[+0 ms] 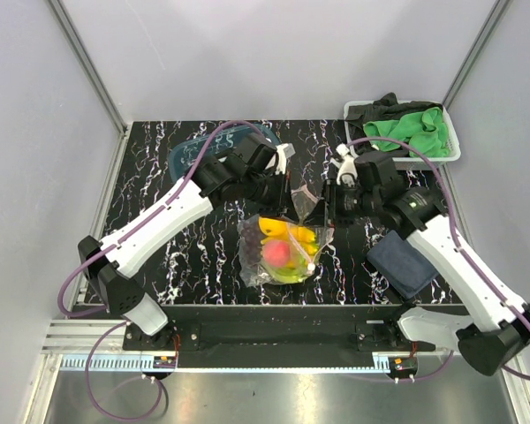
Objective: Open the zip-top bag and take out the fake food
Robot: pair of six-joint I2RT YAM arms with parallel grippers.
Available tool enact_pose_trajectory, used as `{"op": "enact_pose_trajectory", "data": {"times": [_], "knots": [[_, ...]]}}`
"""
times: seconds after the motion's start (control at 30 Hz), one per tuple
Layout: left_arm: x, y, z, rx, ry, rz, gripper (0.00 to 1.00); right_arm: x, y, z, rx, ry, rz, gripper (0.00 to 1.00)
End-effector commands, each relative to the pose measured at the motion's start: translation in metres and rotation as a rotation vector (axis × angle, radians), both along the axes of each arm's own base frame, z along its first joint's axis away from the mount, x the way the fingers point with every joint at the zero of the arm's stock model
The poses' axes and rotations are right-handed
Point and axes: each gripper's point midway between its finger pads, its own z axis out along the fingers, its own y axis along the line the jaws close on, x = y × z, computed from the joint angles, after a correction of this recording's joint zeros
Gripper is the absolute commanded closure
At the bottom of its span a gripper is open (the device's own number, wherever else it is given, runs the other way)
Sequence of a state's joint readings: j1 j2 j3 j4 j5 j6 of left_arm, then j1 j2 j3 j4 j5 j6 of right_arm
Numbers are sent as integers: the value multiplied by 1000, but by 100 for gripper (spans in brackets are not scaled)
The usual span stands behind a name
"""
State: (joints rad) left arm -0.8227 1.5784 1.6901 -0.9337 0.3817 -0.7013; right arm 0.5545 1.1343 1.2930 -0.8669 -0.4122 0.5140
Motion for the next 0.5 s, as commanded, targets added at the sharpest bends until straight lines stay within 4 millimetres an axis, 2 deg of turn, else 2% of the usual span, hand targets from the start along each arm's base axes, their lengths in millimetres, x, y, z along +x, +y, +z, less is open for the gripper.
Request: {"op": "enact_pose_trajectory", "data": {"times": [0.0, 0.03, 0.07, 0.13, 0.2, 0.23, 0.3, 0.47], "knots": [[6, -14, 41, -118, -71, -22, 100, 13, 30, 1, 111, 10, 60, 74], [6, -14, 41, -118, -73, -19, 100, 15, 31, -13, 97, 39, 54, 74], [6, -13, 42, -120, -74, -15, 100, 17, 35, -17, 109, 43, 64, 75], [6, -13, 43, -123, -74, -15, 100, 18, 39, -38, 97, 100, 73, 76], [6, -13, 40, -119, -70, -15, 100, 18, 47, -41, 135, 102, 106, 76], [6, -14, 39, -116, -69, -13, 100, 16, 47, -52, 130, 129, 101, 76], [8, -15, 41, -120, -73, -9, 100, 15, 48, -60, 136, 137, 107, 76], [18, -30, 42, -147, -63, -9, 100, 9, 51, -74, 164, 168, 127, 71]]}}
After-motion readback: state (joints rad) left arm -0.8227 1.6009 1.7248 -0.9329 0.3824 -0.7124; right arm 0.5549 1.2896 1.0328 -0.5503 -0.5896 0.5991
